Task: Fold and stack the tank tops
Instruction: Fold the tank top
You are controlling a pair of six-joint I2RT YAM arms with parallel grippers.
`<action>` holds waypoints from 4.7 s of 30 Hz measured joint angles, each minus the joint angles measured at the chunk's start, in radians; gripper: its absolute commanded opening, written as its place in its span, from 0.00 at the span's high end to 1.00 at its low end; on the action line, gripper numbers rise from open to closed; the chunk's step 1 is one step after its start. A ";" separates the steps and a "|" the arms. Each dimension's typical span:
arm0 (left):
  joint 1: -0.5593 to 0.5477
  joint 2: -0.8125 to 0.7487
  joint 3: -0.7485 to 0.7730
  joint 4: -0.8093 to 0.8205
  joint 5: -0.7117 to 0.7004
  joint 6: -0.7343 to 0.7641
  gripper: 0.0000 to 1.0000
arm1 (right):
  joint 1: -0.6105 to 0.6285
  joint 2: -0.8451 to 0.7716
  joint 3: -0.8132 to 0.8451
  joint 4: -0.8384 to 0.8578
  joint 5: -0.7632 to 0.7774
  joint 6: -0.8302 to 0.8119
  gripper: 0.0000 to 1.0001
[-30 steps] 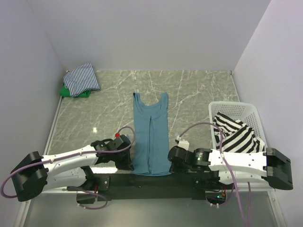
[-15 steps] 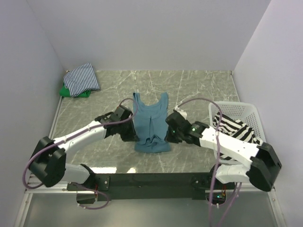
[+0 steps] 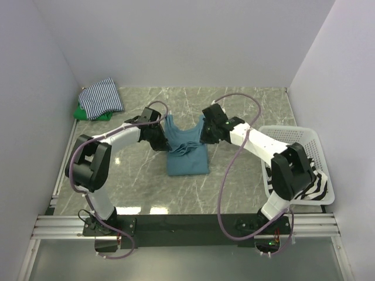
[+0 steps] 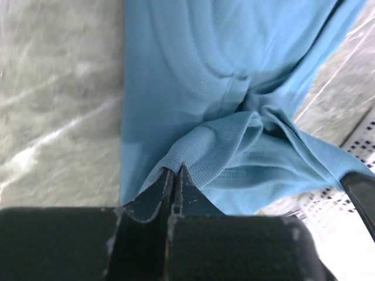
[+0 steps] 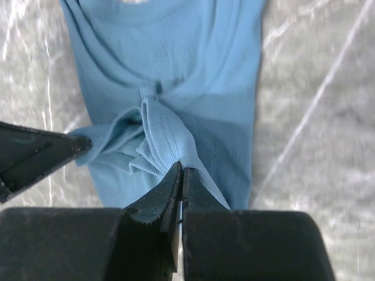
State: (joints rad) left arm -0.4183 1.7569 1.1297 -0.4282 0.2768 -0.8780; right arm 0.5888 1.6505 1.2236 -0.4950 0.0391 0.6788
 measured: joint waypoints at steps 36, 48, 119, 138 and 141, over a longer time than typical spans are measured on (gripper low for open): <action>0.078 -0.199 -0.161 0.132 0.003 -0.003 0.56 | -0.085 0.012 0.002 0.070 0.020 -0.070 0.50; -0.087 -0.215 -0.294 0.115 -0.088 -0.037 0.52 | -0.048 0.007 -0.153 0.109 0.019 -0.067 0.49; -0.197 -0.547 -0.228 -0.274 -0.191 -0.049 0.99 | 0.285 -0.366 -0.283 -0.140 -0.013 0.111 1.00; 0.044 -0.019 0.178 -0.038 -0.140 -0.028 0.99 | -0.066 0.180 0.156 -0.021 -0.130 -0.080 1.00; 0.072 0.073 0.260 -0.032 -0.131 -0.029 0.99 | -0.098 0.240 0.233 -0.020 -0.155 -0.092 1.00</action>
State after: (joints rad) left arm -0.3462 1.8297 1.3899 -0.4599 0.1459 -0.9070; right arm 0.4908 1.8908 1.4570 -0.5152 -0.1158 0.5869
